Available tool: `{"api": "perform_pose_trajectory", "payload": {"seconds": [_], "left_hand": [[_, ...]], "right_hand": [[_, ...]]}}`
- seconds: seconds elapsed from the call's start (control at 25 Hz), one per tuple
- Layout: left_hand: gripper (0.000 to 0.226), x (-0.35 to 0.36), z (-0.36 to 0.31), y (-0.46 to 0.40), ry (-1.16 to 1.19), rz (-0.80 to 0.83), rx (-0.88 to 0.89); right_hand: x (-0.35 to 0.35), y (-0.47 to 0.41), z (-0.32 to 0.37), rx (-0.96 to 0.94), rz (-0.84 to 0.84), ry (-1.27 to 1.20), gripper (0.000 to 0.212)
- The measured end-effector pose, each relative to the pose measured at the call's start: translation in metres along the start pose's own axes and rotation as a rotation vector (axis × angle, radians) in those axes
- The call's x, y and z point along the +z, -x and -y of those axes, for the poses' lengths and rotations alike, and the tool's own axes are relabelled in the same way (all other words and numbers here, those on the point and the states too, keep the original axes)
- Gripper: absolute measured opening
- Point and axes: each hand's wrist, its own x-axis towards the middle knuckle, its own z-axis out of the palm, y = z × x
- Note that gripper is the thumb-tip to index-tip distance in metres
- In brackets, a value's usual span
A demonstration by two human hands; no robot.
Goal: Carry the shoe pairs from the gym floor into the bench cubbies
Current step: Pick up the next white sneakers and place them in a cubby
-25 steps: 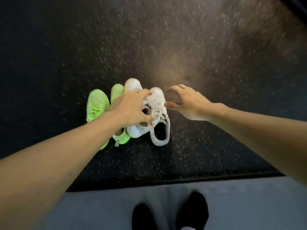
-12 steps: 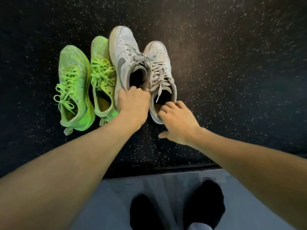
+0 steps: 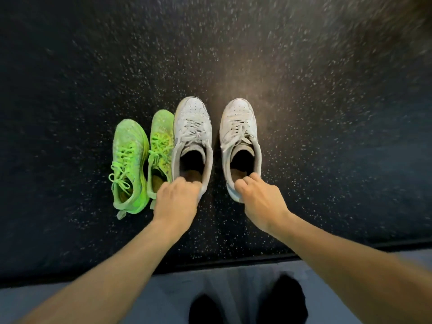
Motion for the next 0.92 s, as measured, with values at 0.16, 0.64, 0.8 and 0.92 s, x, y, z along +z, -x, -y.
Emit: {"api": "perform_pose_trajectory", "payload": {"seconds": [0.16, 0.64, 0.8, 0.92], "left_hand": [[0.024, -0.066, -0.005, 0.017, 0.103, -0.113, 0.007], [0.021, -0.415, 0.001, 0.092, 0.083, -0.583, 0.036], [0.016, -0.545, 0.001, 0.151, 0.066, -0.702, 0.110], [0.018, -0.642, -0.001, 0.204, 0.019, -0.813, 0.155]], "right_hand": [[-0.073, 0.013, 0.006, -0.005, -0.148, 0.015, 0.032], [-0.430, 0.058, 0.070, -0.077, -0.485, 0.118, 0.013], [-0.569, 0.098, 0.105, -0.129, -0.602, 0.131, 0.007], [-0.673, 0.133, 0.136, -0.142, -0.678, 0.211, 0.009]]}}
